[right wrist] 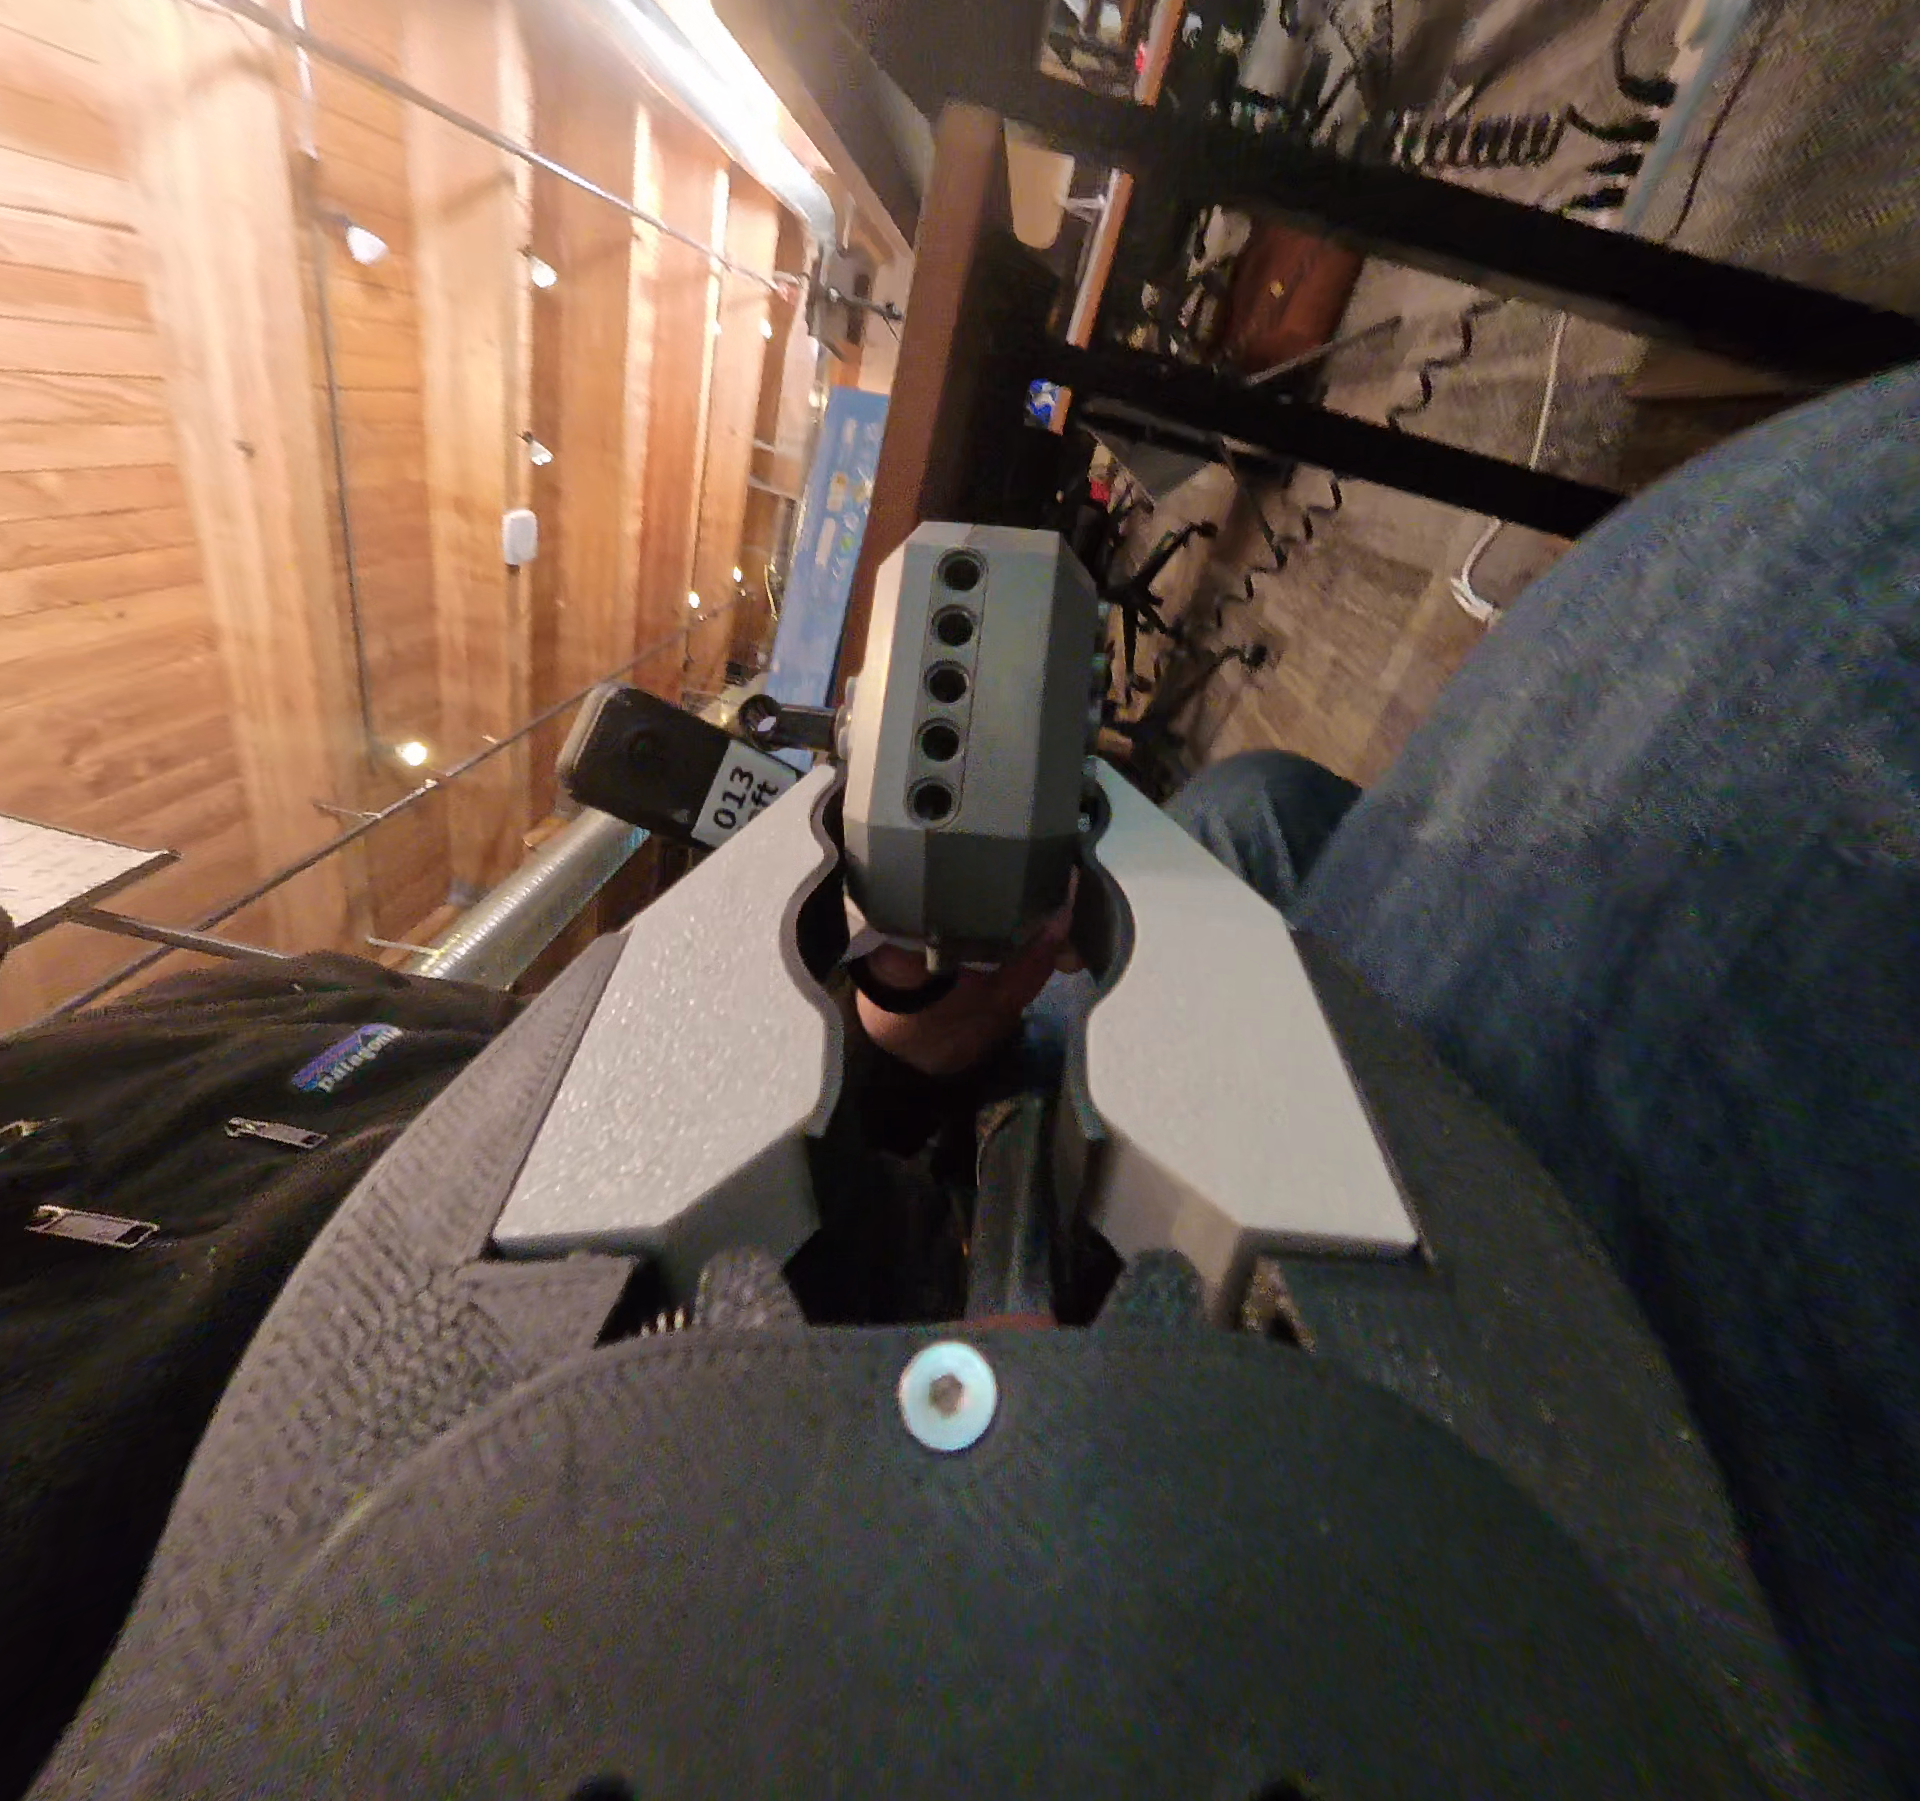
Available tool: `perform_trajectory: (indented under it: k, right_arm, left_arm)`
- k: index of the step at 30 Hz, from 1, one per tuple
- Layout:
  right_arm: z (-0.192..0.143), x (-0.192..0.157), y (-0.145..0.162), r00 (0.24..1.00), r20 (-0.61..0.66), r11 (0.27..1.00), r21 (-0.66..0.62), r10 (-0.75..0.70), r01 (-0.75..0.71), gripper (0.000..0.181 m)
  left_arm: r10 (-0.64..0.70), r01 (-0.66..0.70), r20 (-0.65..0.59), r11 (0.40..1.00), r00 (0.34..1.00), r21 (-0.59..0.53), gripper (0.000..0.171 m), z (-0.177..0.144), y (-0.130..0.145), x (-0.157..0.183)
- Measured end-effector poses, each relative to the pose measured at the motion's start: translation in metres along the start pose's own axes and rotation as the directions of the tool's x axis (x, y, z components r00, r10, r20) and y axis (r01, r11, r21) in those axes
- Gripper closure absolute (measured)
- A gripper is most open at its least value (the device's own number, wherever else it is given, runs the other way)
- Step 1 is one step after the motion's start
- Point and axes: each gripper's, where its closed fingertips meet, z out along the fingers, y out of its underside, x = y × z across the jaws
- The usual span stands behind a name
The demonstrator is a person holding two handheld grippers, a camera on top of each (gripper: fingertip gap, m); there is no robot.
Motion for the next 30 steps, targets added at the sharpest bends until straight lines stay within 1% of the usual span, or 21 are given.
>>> perform_trajectory:
  k: [2,4,8,11,13,16,17,19,20,23,24,26,27,28,29,30]
  right_arm:
    - [-0.006,0.007,0.008,0.999,-0.034,1.0,-0.021,0.016,-0.017,0.143]
    - [-0.012,0.013,0.016,0.997,-0.07,0.997,-0.07,0.014,-0.019,0.143]
    - [-0.022,0.029,0.03,0.985,-0.163,0.984,-0.178,-0.059,0.03,0.141]
    - [-0.03,0.04,0.034,0.968,-0.219,0.972,-0.223,-0.122,0.072,0.142]
    - [-0.033,0.04,0.03,0.972,-0.21,0.976,-0.21,-0.107,0.063,0.143]
    - [-0.033,0.04,0.027,0.978,-0.182,0.972,-0.227,-0.101,0.058,0.144]
    - [-0.033,0.039,0.025,0.981,-0.162,0.967,-0.247,-0.103,0.061,0.144]
    - [-0.035,0.034,0.021,0.992,-0.079,0.948,-0.311,-0.095,0.066,0.145]
    - [-0.036,0.031,0.019,0.996,-0.04,0.938,-0.341,-0.082,0.063,0.145]
    - [-0.042,0.023,0.017,0.992,0.066,0.879,-0.459,-0.111,0.129,0.145]
    - [-0.045,0.02,0.019,0.989,0.101,0.849,-0.508,-0.11,0.146,0.145]
    - [-0.051,0.015,0.02,0.982,0.153,0.781,-0.598,-0.108,0.179,0.145]
    - [-0.055,0.013,0.021,0.979,0.173,0.728,-0.656,-0.11,0.198,0.145]
    - [-0.06,0.01,0.024,0.974,0.202,0.661,-0.717,-0.103,0.219,0.145]
    - [-0.064,0.009,0.025,0.969,0.222,0.594,-0.768,-0.107,0.241,0.145]
    - [-0.064,0.012,0.025,0.966,0.224,0.527,-0.81,-0.126,0.257,0.145]
  left_arm:
    - [-0.031,0.031,-0.015,0.999,0.999,-0.023,0.112,0.003,0.01,0.006]
    - [-0.046,0.044,-0.037,0.998,0.998,-0.051,0.112,0.005,0.02,0.012]
    - [-0.065,0.055,-0.069,0.99,0.996,-0.131,0.114,0.01,0.043,0.021]
    - [-0.106,0.094,-0.075,0.984,0.992,-0.154,0.114,0.015,0.05,0.024]
    - [-0.137,0.124,-0.07,0.979,0.988,-0.162,0.114,0.018,0.049,0.024]
    - [-0.188,0.177,-0.039,0.965,0.981,-0.194,0.115,0.019,0.049,0.024]
    - [-0.208,0.199,-0.026,0.959,0.978,-0.203,0.115,0.019,0.048,0.024]
    - [-0.256,0.249,-0.009,0.947,0.967,-0.202,0.121,0.018,0.044,0.027]
    - [-0.282,0.27,-0.026,0.938,0.959,-0.216,0.121,0.018,0.043,0.034]
    - [-0.267,0.248,-0.051,0.941,0.962,-0.23,0.122,0.018,0.038,0.049]
    - [-0.281,0.259,-0.066,0.938,0.957,-0.231,0.125,0.018,0.035,0.052]
    - [-0.289,0.256,-0.118,0.938,0.95,-0.235,0.123,0.017,0.031,0.062]
    - [-0.275,0.237,-0.136,0.94,0.952,-0.246,0.124,0.016,0.03,0.066]
    - [-0.262,0.224,-0.147,0.946,0.954,-0.234,0.122,0.013,0.027,0.067]
    - [-0.247,0.213,-0.162,0.955,0.955,-0.204,0.12,0.009,0.019,0.067]
    - [-0.225,0.197,-0.15,0.964,0.963,-0.179,0.116,0.006,0.014,0.061]
